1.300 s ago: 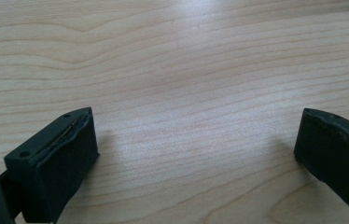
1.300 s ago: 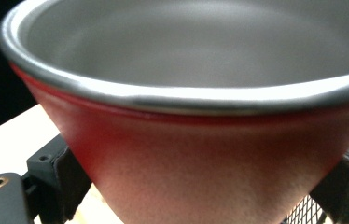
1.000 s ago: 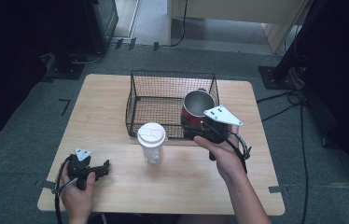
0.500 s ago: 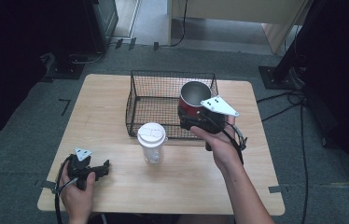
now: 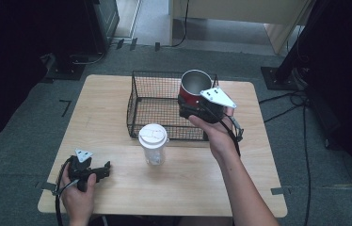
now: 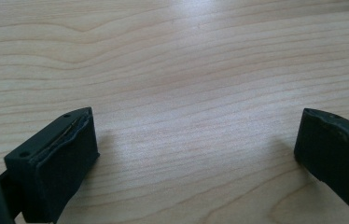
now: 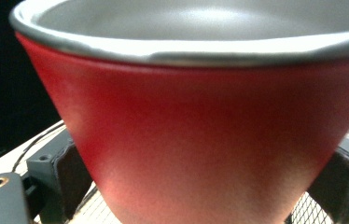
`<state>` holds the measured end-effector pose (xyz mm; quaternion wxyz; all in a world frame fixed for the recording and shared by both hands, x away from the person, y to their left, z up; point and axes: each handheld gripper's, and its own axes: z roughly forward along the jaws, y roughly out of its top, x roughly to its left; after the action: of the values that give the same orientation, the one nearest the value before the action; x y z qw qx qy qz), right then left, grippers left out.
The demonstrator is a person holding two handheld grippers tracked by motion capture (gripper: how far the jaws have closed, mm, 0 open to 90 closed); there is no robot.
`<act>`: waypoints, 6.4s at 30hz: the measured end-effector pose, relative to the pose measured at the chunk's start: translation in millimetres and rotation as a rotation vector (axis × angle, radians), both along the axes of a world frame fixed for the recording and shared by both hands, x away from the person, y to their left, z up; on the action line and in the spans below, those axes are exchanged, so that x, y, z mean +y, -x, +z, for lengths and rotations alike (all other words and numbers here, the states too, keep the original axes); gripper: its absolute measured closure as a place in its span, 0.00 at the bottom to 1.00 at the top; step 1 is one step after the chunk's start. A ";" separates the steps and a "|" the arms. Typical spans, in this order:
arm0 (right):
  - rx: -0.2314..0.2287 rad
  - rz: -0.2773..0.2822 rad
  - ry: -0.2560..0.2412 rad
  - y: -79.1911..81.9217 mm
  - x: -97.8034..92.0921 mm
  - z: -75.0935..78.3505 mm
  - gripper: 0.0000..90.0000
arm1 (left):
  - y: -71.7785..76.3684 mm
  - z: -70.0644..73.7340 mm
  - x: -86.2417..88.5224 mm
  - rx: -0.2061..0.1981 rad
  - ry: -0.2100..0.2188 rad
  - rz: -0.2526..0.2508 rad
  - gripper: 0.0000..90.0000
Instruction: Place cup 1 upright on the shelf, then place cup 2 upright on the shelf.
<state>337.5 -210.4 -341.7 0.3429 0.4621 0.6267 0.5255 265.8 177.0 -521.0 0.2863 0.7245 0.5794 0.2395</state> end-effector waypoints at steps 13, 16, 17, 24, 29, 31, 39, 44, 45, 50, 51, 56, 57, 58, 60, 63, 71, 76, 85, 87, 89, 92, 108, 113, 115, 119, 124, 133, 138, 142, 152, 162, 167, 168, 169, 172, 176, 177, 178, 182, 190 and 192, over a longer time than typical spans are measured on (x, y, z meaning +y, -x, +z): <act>-0.042 -0.049 -0.016 -36.4 -0.3 -18.7 0.08 | 0.0 0.0 0.0 -0.001 0.000 0.000 0.00; -0.042 -0.054 -0.026 -42.4 0.0 -21.6 0.08 | 0.0 -0.1 0.0 -0.001 0.001 0.000 0.00; -0.044 -0.071 -0.034 -49.1 0.6 -25.0 0.08 | 0.0 0.0 0.1 0.000 -0.001 0.000 0.00; -0.042 -0.104 -0.014 -69.7 5.8 -37.3 0.08 | 0.1 0.1 0.3 0.002 -0.003 -0.003 0.00; -0.032 -0.110 0.015 -81.4 12.3 -48.8 0.08 | 0.1 0.1 0.2 0.002 -0.002 -0.002 0.00; -0.023 -0.112 0.018 -86.2 15.1 -54.4 0.08 | 0.1 0.0 0.2 0.001 -0.002 -0.002 0.00; 0.022 -0.090 0.046 -100.4 24.9 -74.5 0.08 | 0.1 0.0 0.2 0.001 -0.002 -0.002 0.00; 0.062 -0.108 0.070 -110.6 30.4 -88.6 0.08 | 0.1 0.0 0.2 0.001 -0.001 -0.001 0.00; 0.072 -0.111 0.073 -112.1 31.1 -90.6 0.08 | 0.1 0.0 0.2 0.001 -0.001 -0.002 0.00; 0.130 -0.140 0.107 -118.5 31.7 -100.6 0.08 | 0.1 0.0 0.2 0.002 -0.001 -0.002 0.00; 0.142 -0.144 0.112 -119.4 31.3 -102.6 0.08 | 0.1 0.1 0.2 0.002 -0.001 -0.002 0.00; 0.188 -0.139 0.144 -121.8 29.3 -111.0 0.08 | 0.1 0.1 0.3 0.002 -0.002 -0.003 0.00; 0.196 -0.133 0.147 -121.8 29.2 -111.8 0.08 | 0.1 0.1 0.3 0.002 -0.002 -0.003 0.00; 0.196 -0.133 0.147 -121.8 29.2 -111.8 0.08 | 0.1 0.1 0.3 0.002 -0.002 -0.003 0.00; 0.209 -0.119 0.144 -121.9 29.4 -112.4 0.07 | 0.1 0.1 0.3 0.002 -0.002 -0.003 0.00; 0.232 -0.116 0.138 -122.1 29.0 -113.1 0.07 | 0.1 0.0 0.2 0.002 -0.001 -0.002 0.00; 0.252 -0.106 0.131 -121.7 28.8 -112.9 0.07 | 0.1 0.0 0.2 0.002 -0.001 -0.002 0.00; 0.243 -0.096 0.117 -120.0 27.3 -112.3 0.05 | 0.1 0.0 0.2 0.002 -0.001 -0.002 0.00; 0.141 -0.084 0.093 -115.4 21.8 -97.9 0.00 | 0.1 0.0 0.2 0.002 -0.001 -0.002 0.00; 0.112 -0.085 0.091 -114.1 20.1 -91.5 0.00 | 0.1 0.1 0.2 0.002 -0.002 -0.002 0.00; 0.092 -0.096 0.077 -112.7 18.0 -84.0 0.00 | 0.1 0.1 0.2 0.002 -0.001 -0.001 0.00; 0.073 -0.096 0.058 -110.7 15.8 -76.6 0.00 | 0.1 0.1 0.2 0.002 -0.001 -0.001 0.00; 0.056 0.028 0.015 -57.6 16.8 -46.5 0.00 | 0.0 -0.1 0.0 0.000 0.001 0.000 0.00; 0.050 0.065 0.030 -32.8 16.2 -47.2 0.00 | 0.0 -0.1 0.1 -0.001 0.000 0.000 0.00; 0.048 0.069 0.034 -28.1 15.9 -47.1 0.00 | 0.0 -0.1 0.1 -0.001 0.000 0.000 0.00; 0.034 0.084 0.051 -8.6 16.8 -45.2 0.00 | 0.0 -0.1 0.1 -0.001 0.000 0.000 0.00; 0.023 0.113 0.051 15.0 20.3 -46.4 0.00 | 0.0 0.0 0.1 0.000 0.000 -0.001 0.00; 0.036 0.141 0.058 51.8 19.9 -62.4 0.00 | -0.6 0.0 -0.5 0.001 0.002 -0.001 0.00; 0.038 0.154 0.055 69.4 16.9 -69.5 0.00 | -0.6 0.0 -0.6 0.001 0.002 -0.002 0.00; 0.040 0.173 0.063 80.2 15.6 -76.6 0.00 | -0.6 -0.1 -0.7 0.001 0.002 -0.001 0.00; 0.055 0.211 0.063 96.5 18.8 -90.1 0.00 | -0.7 -0.2 -0.7 -0.001 0.003 -0.001 0.00; 0.074 0.264 0.059 107.5 29.1 -106.4 0.00 | -0.7 -0.2 -0.6 0.000 0.001 -0.002 0.00; 0.078 0.293 0.063 111.7 34.3 -113.2 0.00 | -0.6 -0.1 -0.6 0.000 0.001 -0.002 0.00; 0.076 0.296 0.061 112.1 35.7 -114.3 0.00 | -0.6 -0.1 -0.6 0.000 0.001 -0.002 0.00; 0.076 0.301 0.062 112.4 37.0 -115.3 0.00 | -0.7 -0.1 -0.6 0.001 0.001 -0.002 0.00; 0.072 0.314 0.064 112.2 42.5 -118.1 0.00 | -0.6 -0.1 -0.6 0.000 0.001 -0.002 0.00; 0.070 0.343 0.064 112.4 50.7 -119.6 0.00 | -0.6 -0.1 -0.6 0.000 0.001 -0.002 0.00; 0.070 0.343 0.064 112.4 50.7 -119.6 0.00 | -0.7 -0.1 -0.6 0.000 0.001 -0.002 0.00; 0.067 0.351 0.074 111.7 54.3 -120.2 0.00 | -0.7 -0.1 -0.6 0.000 0.001 -0.002 0.00; 0.064 0.356 0.078 109.8 60.0 -122.1 0.00 | -0.7 -0.1 -0.6 0.001 0.001 -0.002 0.00; 0.061 0.360 0.079 107.5 71.4 -125.3 0.03 | -0.6 -0.1 -0.5 0.000 0.001 -0.002 0.00; 0.058 0.352 0.075 106.4 73.5 -125.6 0.04 | -0.7 -0.1 -0.6 0.000 0.001 -0.002 0.00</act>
<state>231.1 -136.9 -467.4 0.2445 0.3472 0.7268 0.5398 266.5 176.5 -521.2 0.2868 0.7251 0.5787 0.2389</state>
